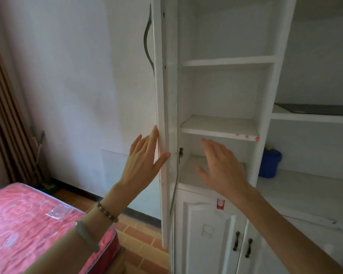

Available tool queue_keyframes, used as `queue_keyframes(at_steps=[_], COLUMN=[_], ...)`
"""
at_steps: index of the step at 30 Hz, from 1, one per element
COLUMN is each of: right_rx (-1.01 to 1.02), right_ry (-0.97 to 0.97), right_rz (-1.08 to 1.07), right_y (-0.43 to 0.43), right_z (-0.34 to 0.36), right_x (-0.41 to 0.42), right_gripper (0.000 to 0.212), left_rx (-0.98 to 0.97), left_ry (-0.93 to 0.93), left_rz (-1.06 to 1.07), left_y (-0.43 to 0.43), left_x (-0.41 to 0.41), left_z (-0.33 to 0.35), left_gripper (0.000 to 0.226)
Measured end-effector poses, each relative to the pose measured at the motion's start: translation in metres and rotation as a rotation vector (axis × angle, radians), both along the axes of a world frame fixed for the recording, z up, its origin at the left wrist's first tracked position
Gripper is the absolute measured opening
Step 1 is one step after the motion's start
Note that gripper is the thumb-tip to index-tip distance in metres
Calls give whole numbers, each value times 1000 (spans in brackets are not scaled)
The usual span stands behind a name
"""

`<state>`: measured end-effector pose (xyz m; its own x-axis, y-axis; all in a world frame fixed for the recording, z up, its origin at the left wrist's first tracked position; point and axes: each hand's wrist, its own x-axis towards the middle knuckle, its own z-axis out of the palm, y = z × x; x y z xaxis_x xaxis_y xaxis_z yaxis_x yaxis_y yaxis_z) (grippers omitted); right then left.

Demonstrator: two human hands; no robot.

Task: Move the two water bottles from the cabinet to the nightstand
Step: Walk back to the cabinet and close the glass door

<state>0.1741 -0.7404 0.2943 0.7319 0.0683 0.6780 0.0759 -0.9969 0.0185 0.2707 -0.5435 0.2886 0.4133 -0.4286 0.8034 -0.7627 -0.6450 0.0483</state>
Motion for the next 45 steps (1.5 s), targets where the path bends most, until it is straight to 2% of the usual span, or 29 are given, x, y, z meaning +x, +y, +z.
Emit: queue_keyframes(at_steps=[5, 12, 19, 25, 33, 36, 45], right_rx=[21, 15, -52, -44, -31, -5, 37], right_ry=[-18, -35, -34, -19, -47, -44, -42], right_rz=[-46, -175, -292, -307, -325, -335, -378], right_y=[-34, -98, -157, -200, -256, -274, -313], right_z=[3, -2, -7, -7, -9, -11, -12], right_x=[-19, -44, -54, -42, 1, 19, 56], right_gripper=[75, 74, 75, 72, 67, 69, 71], left_rx=[36, -11, -34, -11, -26, -28, -88], left_ry=[-77, -11, 21, -11, -160, -210, -240], left_rz=[-96, -227, -162, -102, -73, -74, -103], left_y=[-61, -157, -244, -300, -354, -374, -416], left_x=[-9, -11, -10, 7, 49, 63, 90], left_z=[-5, -15, -16, -17, -20, -20, -26], left_gripper=[66, 70, 65, 63, 75, 72, 71])
